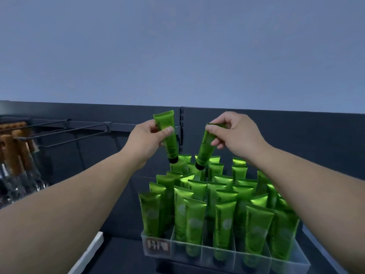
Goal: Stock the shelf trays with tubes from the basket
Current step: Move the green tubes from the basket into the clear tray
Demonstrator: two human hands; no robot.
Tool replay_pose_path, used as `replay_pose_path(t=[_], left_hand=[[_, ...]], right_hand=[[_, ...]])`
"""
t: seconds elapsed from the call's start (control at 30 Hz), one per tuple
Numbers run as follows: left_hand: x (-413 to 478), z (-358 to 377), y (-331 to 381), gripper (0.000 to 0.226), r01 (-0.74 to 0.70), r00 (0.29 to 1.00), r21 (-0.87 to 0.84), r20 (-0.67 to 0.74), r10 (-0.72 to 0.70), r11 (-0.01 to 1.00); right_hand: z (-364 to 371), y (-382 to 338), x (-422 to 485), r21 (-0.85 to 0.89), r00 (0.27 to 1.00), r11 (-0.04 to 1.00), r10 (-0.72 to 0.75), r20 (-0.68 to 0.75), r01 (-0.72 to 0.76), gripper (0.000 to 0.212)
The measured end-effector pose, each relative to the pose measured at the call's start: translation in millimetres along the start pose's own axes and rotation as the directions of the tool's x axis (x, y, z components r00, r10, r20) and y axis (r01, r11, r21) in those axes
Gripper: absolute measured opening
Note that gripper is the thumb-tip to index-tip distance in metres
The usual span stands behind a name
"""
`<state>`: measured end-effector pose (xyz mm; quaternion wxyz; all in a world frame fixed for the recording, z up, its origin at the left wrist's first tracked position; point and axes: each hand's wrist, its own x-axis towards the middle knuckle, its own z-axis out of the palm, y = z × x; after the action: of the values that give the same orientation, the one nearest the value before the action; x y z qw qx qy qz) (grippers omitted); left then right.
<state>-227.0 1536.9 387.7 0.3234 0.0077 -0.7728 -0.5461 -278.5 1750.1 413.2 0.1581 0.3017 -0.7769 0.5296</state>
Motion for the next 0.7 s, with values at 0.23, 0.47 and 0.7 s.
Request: replay_pose_path(t=[0.23,0.47,0.7], left_hand=[[26.7,-13.8,-42.1,0.006,0.052,0.956,0.029,0.288,-0.058,0.998],[34.0,-10.4,-69.0,0.009,0.142,0.857,-0.010,0.501,-0.118,0.990],[32.7,-2.1,-88.2,0.020,0.194,0.766,0.018,0.622,-0.163,0.981]], right_hand=[[38.9,16.9,16.4,-0.094,0.965,0.964,0.253,0.063,-0.247,0.010],[54.8,26.8,14.8,-0.074,0.904,0.906,0.421,0.069,-0.416,0.012],[61.9,33.6,11.5,-0.075,0.876,0.877,0.479,0.066,-0.474,0.012]])
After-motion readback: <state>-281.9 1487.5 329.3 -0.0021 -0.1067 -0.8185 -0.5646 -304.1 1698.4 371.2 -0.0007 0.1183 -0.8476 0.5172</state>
